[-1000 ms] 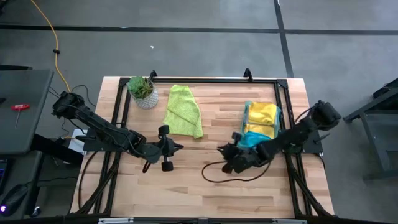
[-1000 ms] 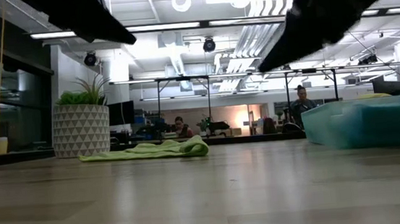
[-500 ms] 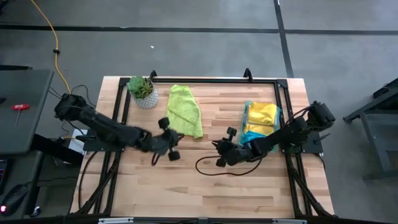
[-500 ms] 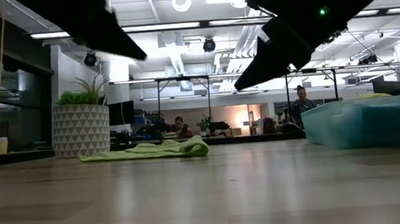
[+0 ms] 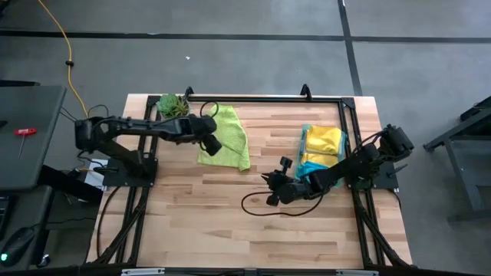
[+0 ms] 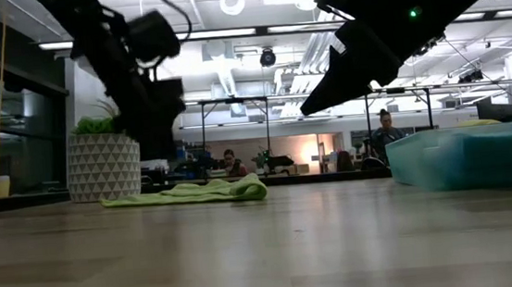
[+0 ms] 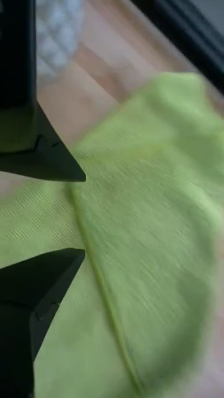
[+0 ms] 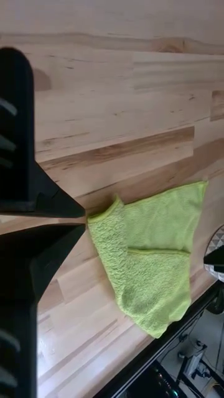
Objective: Fold microfiber towels
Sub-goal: Fold the green microfiber cloth
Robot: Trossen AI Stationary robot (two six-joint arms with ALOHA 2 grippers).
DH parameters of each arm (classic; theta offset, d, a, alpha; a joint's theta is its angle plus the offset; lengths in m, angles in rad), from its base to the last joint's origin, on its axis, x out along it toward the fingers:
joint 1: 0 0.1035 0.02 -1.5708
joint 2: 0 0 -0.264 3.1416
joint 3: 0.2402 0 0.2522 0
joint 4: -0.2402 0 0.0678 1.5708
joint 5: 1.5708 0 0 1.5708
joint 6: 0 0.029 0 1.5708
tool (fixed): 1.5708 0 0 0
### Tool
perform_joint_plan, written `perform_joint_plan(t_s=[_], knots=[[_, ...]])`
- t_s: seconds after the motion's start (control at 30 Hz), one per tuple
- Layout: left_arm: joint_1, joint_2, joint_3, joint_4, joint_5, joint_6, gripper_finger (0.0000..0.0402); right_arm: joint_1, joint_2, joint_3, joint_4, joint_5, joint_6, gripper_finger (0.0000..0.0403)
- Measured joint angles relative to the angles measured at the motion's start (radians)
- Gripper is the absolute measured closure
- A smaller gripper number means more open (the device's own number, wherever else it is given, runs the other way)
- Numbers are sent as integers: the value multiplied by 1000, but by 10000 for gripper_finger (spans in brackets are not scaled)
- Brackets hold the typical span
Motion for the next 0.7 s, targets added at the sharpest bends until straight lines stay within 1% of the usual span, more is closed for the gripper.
perform_joint_plan(t_s=[0.13, 0.27, 0.43, 0.57, 0.7], knots=[[44, 77, 41, -61, 0, -3, 210, 0, 0, 0, 0, -9, 0, 385], [46, 171, 123, -119, -47, -1, 209, 0, 0, 0, 1, -30, 3, 385], [77, 278, 228, -210, -48, -38, 209, 0, 0, 0, -1, -50, 26, 385], [101, 322, 274, -232, 19, -51, 209, 0, 0, 0, -1, -50, 26, 385], [140, 338, 283, -235, 63, -84, 209, 0, 0, 0, -1, -50, 26, 385]])
